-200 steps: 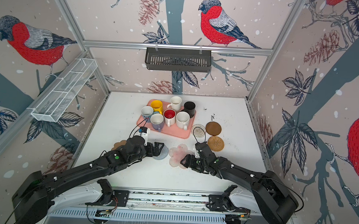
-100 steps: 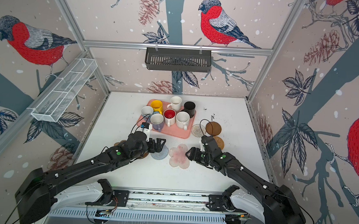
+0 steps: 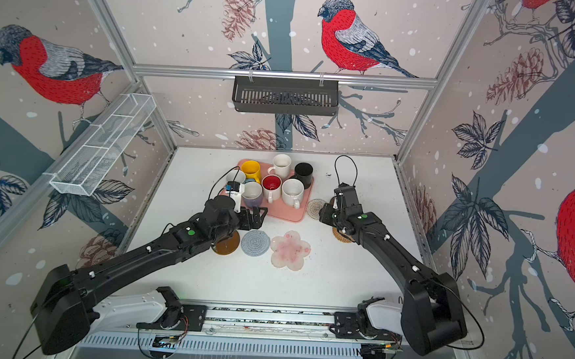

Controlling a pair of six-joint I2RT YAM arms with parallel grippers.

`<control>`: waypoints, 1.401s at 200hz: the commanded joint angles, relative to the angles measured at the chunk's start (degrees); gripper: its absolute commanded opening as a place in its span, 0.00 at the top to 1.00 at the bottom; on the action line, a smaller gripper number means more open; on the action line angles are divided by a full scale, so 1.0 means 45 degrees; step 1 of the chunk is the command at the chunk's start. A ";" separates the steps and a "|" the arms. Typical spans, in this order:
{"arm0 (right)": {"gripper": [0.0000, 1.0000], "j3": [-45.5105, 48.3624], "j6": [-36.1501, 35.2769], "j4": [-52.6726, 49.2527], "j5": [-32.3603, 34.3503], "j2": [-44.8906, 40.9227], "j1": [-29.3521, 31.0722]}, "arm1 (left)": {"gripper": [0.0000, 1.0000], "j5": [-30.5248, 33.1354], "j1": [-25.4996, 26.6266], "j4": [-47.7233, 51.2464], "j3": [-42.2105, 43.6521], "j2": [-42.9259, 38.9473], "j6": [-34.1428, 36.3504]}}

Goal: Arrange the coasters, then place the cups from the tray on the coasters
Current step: 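Raise the right gripper and move it over the rainbow zigzag coaster, then push the rainbow zigzag coaster with the right gripper away from the tray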

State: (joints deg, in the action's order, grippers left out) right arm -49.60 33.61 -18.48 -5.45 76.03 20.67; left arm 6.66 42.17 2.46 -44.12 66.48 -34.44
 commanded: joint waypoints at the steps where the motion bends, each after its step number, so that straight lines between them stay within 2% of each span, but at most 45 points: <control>1: 0.49 -0.0456 -0.0774 0.0392 0.0518 0.0809 -0.0082 | 0.04 0.0252 -0.0001 0.0036 -0.0137 0.0135 0.0240; 39: 0.46 -0.1340 -0.1193 0.0651 0.0946 0.2653 -0.0099 | 0.04 0.0611 -0.0036 -0.0324 0.0063 0.0354 0.0308; 110: 0.46 -0.2582 -0.1315 0.0986 0.1536 0.4554 0.0170 | 0.04 0.0669 -0.0026 -0.1307 0.0694 0.0406 0.0174; 184: 0.46 -0.3059 -0.1414 0.1196 0.1525 0.5352 0.0267 | 0.04 0.0801 -0.0035 -0.1415 0.1404 -0.0174 0.0054; 220: 0.53 -0.3117 -0.1411 0.1215 0.1674 0.5603 0.0324 | 0.04 0.0991 -0.0036 -0.0958 0.1454 -0.0464 0.0084; 280: 0.53 -0.3546 -0.1524 0.1177 0.2156 0.6438 0.0452 | 0.04 0.1082 -0.0036 -0.0281 0.1585 -0.1329 0.0054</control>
State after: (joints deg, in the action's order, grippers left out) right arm -64.60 28.05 -13.34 2.02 103.85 22.44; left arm 10.68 42.11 -0.43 -37.15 61.78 -34.50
